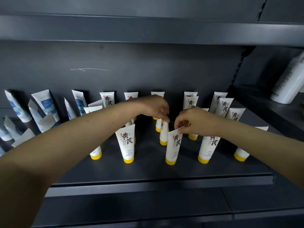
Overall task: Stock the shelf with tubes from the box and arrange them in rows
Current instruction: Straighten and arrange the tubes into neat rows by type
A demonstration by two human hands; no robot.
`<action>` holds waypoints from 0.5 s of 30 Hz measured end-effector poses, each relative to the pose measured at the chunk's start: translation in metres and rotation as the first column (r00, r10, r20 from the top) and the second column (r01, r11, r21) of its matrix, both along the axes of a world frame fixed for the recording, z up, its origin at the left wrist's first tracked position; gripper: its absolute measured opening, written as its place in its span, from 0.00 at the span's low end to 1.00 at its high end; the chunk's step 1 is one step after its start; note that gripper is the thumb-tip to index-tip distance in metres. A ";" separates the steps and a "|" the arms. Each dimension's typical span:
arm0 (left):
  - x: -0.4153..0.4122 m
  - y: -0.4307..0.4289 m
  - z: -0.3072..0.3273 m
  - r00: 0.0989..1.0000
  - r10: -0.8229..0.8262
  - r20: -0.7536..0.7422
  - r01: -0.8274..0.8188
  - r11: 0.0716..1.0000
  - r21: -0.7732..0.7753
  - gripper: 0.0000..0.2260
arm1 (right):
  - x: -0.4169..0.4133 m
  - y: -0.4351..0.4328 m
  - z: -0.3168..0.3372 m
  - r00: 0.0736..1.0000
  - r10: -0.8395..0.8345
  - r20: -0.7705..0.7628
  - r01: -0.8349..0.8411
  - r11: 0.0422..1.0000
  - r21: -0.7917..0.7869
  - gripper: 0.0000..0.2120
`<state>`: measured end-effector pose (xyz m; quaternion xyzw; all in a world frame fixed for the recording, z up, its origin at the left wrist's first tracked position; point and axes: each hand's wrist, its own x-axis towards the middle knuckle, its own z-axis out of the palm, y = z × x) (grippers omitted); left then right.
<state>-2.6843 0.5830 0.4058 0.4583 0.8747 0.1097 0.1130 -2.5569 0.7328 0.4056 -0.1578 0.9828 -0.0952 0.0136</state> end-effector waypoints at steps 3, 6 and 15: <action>-0.002 0.002 0.001 1.000 -0.010 -0.020 0.009 0.999 -0.054 0.14 | 0.001 0.000 0.001 0.999 -0.026 0.019 0.026 1.000 0.013 0.06; -0.006 0.003 -0.002 0.986 0.001 -0.164 -0.010 0.998 -0.054 0.09 | 0.002 -0.001 0.001 0.998 -0.041 0.058 0.040 0.999 0.004 0.08; -0.009 -0.003 -0.013 0.985 0.087 -0.150 -0.077 0.995 0.067 0.09 | 0.001 -0.004 -0.004 0.998 -0.058 0.021 0.057 0.998 0.036 0.11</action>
